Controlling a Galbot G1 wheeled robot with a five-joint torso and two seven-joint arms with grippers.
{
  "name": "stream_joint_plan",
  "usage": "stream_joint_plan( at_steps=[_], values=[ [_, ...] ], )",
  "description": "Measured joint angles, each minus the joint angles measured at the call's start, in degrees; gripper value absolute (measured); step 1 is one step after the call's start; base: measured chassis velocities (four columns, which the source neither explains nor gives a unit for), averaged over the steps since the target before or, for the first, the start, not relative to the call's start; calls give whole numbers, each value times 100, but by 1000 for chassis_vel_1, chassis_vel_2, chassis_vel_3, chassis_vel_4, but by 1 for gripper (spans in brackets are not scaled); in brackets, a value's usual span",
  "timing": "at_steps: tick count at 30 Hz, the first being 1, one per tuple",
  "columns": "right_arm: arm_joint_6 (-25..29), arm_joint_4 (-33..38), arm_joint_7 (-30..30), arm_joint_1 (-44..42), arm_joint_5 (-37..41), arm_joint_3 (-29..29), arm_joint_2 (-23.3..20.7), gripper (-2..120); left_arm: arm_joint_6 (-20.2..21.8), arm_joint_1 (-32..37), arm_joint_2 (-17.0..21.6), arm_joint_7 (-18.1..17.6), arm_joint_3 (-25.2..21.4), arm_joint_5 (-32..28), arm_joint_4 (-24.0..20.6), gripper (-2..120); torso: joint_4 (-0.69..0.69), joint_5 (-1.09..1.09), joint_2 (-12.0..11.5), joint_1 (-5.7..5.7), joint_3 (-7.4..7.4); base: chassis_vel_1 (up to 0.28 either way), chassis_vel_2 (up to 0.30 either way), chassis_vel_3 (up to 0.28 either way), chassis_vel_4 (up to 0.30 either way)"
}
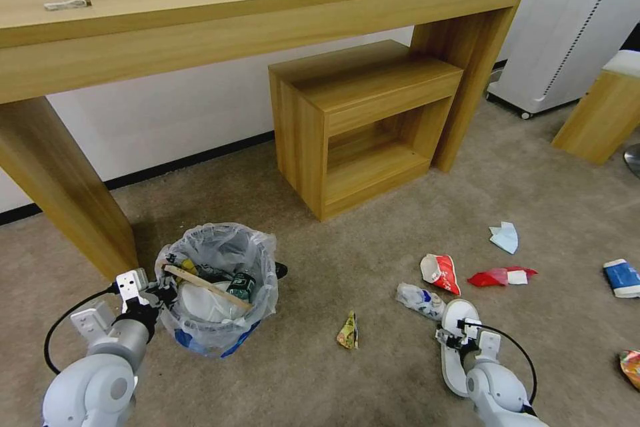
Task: Pick up the trash bin and place the garbage on the floor into it.
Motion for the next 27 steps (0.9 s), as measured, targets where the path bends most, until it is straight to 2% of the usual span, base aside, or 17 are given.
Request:
stream_joint_plan(
  at_steps=[5, 16, 27],
  values=[
    [5, 1, -3, -24, -8, 5, -14, 86, -1, -1, -10, 0, -2, 2, -7, 2, 0, 0, 0, 0, 0, 0, 0, 0, 0],
    [52, 61, 5, -96, -10, 56, -80, 51, -21, 1, -54, -2, 34, 43, -17, 2, 0, 0, 0, 0, 0, 0, 0, 0, 0],
    [64, 141, 15, -146, -6, 87, -110, 43, -63, 22, -80, -1, 42, 74, -60, 2, 0, 0, 0, 0, 0, 0, 0, 0, 0]
  ],
)
